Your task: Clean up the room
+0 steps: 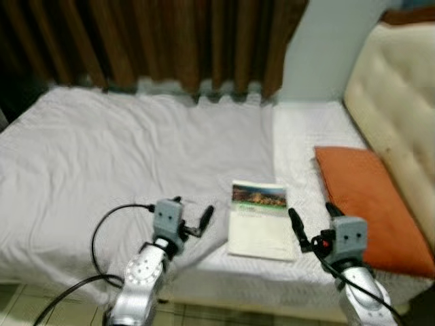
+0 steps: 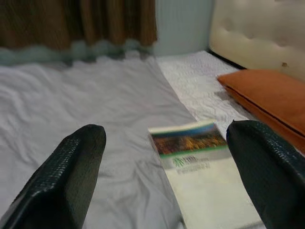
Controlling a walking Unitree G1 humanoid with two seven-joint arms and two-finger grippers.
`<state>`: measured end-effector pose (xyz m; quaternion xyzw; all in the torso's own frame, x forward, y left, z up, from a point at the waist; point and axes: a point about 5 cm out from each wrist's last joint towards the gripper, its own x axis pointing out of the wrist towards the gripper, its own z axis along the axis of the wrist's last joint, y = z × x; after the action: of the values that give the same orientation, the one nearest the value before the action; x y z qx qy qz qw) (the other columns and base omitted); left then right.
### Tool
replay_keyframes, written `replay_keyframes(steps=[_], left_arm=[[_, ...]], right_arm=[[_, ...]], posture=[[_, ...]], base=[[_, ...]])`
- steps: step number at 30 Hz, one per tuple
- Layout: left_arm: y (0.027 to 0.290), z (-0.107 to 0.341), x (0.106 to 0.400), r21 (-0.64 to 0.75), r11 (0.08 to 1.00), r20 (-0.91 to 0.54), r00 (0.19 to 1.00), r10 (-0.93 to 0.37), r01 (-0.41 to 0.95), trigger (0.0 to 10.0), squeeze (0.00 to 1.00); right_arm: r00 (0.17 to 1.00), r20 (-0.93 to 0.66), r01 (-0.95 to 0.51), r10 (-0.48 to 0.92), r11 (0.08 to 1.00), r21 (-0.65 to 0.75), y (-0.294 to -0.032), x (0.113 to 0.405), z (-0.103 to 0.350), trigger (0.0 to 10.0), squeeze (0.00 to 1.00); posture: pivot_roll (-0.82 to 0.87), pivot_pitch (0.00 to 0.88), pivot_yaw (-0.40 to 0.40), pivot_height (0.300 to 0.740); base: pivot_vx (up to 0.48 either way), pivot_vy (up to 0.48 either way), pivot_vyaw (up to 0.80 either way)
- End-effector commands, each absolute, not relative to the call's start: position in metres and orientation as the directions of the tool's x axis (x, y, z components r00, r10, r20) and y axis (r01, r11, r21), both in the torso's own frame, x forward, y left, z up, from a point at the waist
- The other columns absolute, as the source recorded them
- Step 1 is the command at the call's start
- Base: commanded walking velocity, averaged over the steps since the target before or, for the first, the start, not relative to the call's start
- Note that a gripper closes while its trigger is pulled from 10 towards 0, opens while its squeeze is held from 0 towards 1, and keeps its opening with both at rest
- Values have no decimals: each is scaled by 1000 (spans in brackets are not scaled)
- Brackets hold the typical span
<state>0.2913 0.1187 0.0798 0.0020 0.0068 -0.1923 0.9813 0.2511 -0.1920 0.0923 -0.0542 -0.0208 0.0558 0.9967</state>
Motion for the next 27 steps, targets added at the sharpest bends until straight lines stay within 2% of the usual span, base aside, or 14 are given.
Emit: replay_keyframes(steps=[1,5,9,15,19,27], left_arm=[[114,77,295,41,930,-43,930,-364,366,10000,0],[111,79,293,31,932,-32,933,-360,361,10000,0],[119,78,284,-11,961,-29,960,-278,278,10000,0],[120,79,282,8,959,-26,959,-283,283,10000,0],[126,79,286,-23,974,-41,973,-227,226,10000,0],[122,82,292,7,966,-49,965,-259,260,10000,0]], right_arm=[[990,-1,-138,140,980,-142,-190,254,85,10000,0],[987,-12,-158,158,976,-148,-188,257,83,10000,0],[987,-13,-163,163,980,-112,-187,254,79,10000,0],[987,-37,-158,156,984,-78,-189,252,70,10000,0],[984,-43,-178,175,982,-66,-186,256,67,10000,0],[979,-53,-202,199,977,-69,-183,264,65,10000,0]], posture=[[-126,63,25,740],[-119,61,24,740],[-103,60,15,740],[-78,52,12,740],[-67,48,4,740],[-62,43,0,740]], base=[[0,0,-788],[0,0,-195],[0,0,0],[0,0,0],[325,345,0],[327,352,-91]])
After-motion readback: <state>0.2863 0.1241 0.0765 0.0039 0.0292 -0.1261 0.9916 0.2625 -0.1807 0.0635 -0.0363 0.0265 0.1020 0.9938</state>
